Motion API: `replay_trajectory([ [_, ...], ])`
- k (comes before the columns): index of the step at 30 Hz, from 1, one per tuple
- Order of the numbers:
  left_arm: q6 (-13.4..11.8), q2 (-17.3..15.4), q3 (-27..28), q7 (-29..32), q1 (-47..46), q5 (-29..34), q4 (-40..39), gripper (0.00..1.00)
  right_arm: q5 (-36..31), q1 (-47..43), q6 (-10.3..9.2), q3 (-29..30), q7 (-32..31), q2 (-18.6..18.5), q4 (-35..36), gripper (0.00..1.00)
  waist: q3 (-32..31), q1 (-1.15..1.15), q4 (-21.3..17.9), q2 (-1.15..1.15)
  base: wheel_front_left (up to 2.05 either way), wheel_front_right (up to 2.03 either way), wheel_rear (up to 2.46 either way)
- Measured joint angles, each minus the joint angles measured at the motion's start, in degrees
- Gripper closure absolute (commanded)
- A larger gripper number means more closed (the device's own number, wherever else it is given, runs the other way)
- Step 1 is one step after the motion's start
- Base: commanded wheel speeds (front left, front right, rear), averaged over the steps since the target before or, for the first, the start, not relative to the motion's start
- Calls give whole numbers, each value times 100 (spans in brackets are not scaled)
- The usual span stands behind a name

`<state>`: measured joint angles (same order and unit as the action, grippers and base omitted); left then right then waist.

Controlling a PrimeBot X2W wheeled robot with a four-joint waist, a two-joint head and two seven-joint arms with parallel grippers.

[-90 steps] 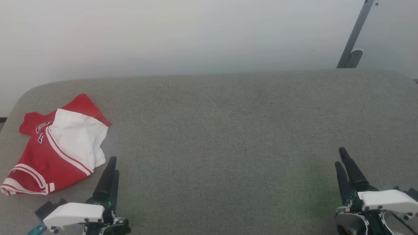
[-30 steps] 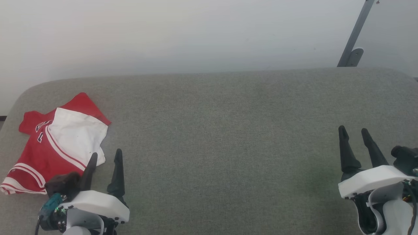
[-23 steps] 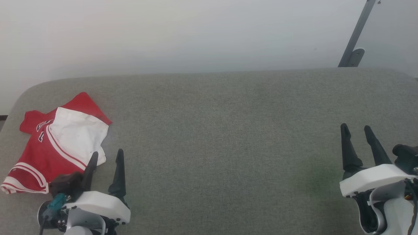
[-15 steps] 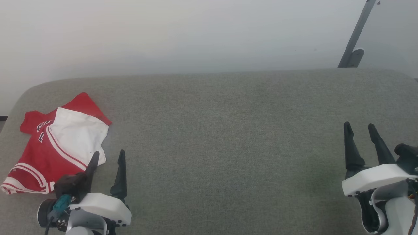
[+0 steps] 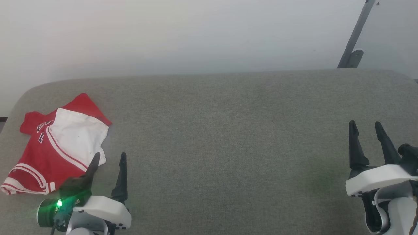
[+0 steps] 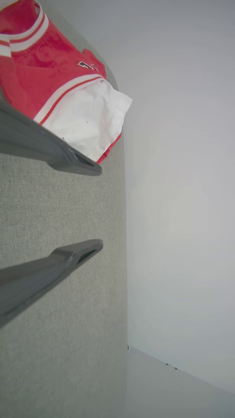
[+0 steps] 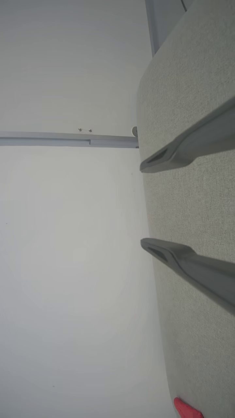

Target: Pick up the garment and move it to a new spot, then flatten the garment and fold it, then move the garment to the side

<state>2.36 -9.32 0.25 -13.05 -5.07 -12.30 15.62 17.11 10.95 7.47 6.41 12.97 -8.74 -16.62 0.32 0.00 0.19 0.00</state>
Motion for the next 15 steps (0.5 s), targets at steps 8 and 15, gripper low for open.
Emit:
replay_trajectory([
  [8, 71, 42, 80, -76, 0, 347, 102, 0, -220, -1, 0, 15, 84, -5, -4, 0, -18, 0, 1, 0, 0, 0, 0],
  [15, 121, 85, 166, -147, -19, 627, 132, 0, -398, 7, 1, 71, 165, -35, 0, 0, -14, 0, 29, 0, 0, 0, 0],
])
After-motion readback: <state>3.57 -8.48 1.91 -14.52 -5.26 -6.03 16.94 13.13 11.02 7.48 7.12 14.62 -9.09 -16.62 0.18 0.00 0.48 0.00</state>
